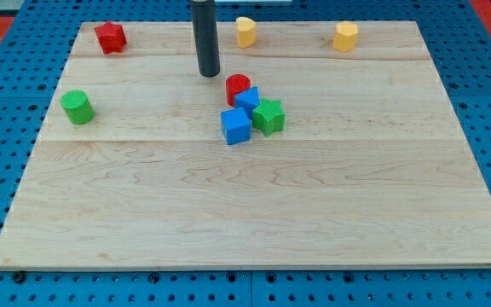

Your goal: Separate the red circle from the blue triangle

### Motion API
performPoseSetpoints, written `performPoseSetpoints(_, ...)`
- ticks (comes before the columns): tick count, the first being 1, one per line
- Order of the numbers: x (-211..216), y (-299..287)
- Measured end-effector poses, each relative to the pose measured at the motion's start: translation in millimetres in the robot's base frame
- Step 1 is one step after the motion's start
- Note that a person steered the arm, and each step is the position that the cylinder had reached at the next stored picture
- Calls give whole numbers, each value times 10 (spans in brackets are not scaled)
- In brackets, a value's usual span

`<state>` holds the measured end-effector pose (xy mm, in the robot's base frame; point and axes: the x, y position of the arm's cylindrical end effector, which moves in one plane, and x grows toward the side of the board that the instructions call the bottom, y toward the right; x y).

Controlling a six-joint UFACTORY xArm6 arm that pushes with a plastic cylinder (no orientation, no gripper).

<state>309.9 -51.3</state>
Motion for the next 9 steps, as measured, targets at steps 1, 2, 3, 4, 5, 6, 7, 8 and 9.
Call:
performPoseSetpoints(1,0,107)
performPoseSetpoints(2,0,146)
performPoseSetpoints(3,0,452)
performPoseSetpoints(4,0,472)
performPoseSetpoints(5,139,594)
performPoseSetpoints(6,132,690)
performPoseSetpoints(7,145,858)
performPoseSetpoints(8,462,784)
performPoseSetpoints(9,462,669)
